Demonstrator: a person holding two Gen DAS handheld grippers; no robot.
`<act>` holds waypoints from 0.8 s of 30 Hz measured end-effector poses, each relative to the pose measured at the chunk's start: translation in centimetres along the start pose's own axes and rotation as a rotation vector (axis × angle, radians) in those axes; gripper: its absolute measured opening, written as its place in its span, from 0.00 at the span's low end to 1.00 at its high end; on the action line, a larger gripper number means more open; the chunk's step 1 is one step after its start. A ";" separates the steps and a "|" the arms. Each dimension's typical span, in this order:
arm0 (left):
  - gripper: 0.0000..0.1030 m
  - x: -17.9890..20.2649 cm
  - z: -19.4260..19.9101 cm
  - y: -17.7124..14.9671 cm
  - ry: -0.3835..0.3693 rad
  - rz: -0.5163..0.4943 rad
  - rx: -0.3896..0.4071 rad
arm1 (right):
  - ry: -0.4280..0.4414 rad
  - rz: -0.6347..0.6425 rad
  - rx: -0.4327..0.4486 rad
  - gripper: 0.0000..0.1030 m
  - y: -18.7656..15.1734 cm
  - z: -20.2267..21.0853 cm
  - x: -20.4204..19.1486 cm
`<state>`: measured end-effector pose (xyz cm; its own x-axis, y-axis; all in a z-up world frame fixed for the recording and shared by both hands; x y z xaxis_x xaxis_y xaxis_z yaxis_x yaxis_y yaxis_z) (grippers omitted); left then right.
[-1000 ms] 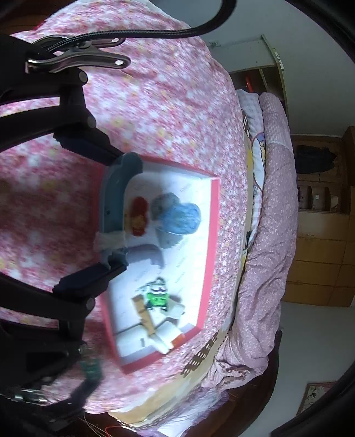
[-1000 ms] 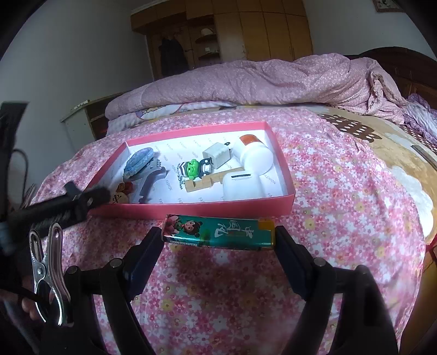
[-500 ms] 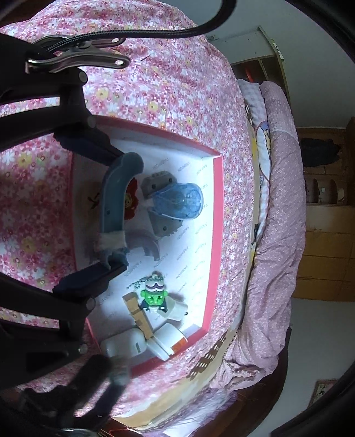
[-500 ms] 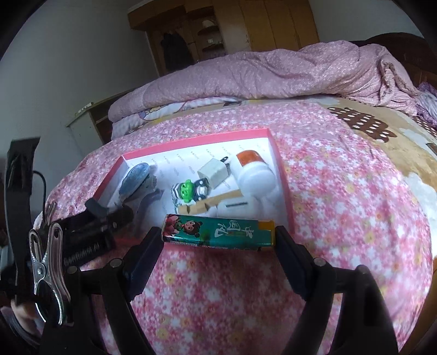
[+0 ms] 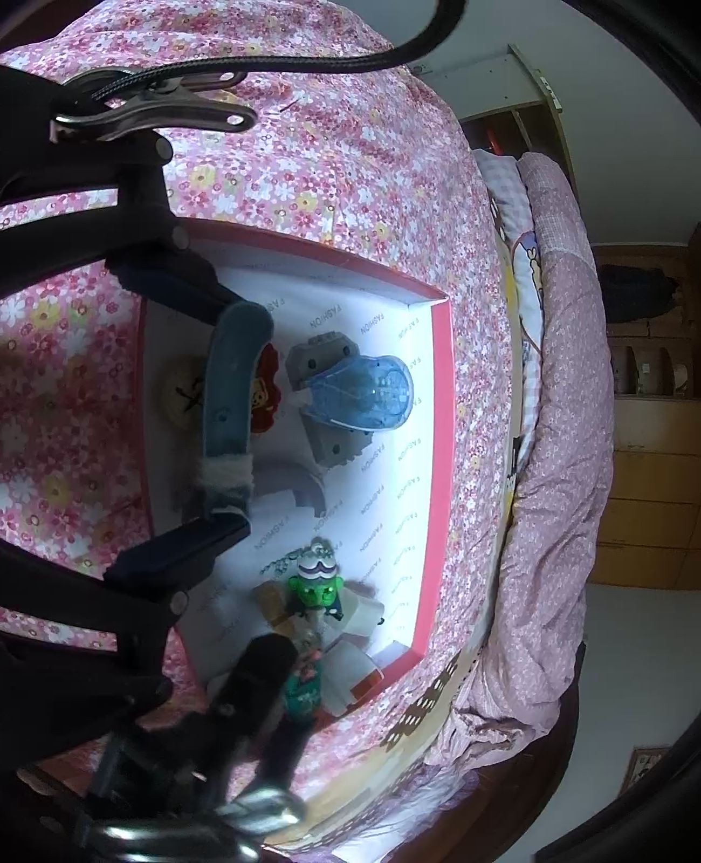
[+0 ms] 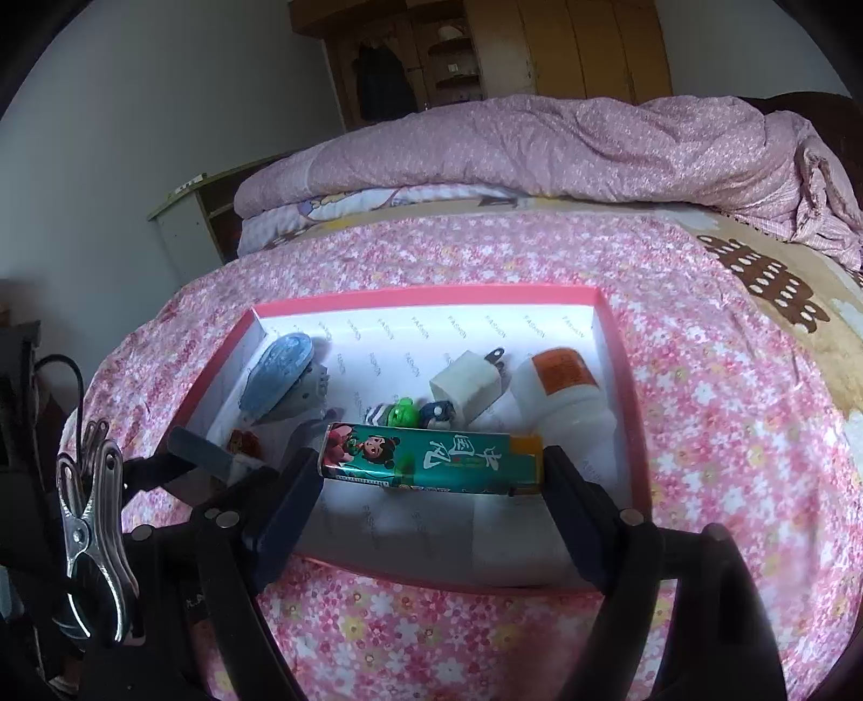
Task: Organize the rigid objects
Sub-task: 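Carry the hook with the left tool while the right tool carries the lighter into the tray, then open the left tool to drop the hook while the right tool releases the lighter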
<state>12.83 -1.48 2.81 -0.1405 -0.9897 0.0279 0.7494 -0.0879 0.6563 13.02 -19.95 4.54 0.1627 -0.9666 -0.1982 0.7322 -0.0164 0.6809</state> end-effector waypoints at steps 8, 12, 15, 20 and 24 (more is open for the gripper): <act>0.74 0.1 0.4 -0.1 0.003 -0.001 -0.002 | -0.005 0.010 0.034 0.86 0.1 0.5 -0.1; 0.74 0.1 0.7 -0.1 -0.007 0.003 -0.002 | 0.000 0.002 0.046 0.86 -0.1 1.4 0.0; 0.79 0.1 0.9 -0.1 0.005 0.003 0.004 | 0.002 -0.010 0.052 0.86 -0.4 2.1 0.3; 0.79 -0.3 2.1 -0.5 0.005 0.008 0.003 | -0.003 -0.001 0.047 0.86 -1.5 3.4 0.6; 0.79 -0.6 2.9 -0.7 -0.007 0.024 0.012 | -0.003 -0.003 0.023 0.86 -2.5 3.7 0.5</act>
<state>10.47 -0.45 4.54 -0.1272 -0.9906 0.0494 0.7449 -0.0625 0.6643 8.87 -21.35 5.37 0.1589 -0.9672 -0.1982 0.7172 -0.0249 0.6964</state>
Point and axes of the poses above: each gripper's, at about its wrist camera, not at the fingertips, and z roughly against the way its jaws point, x to its right, y to its top, the point moved 2 cm from there along -z, roughly the way its jaws point, and after that the axes turned 5 degrees about -x, right-handed, at the moved point
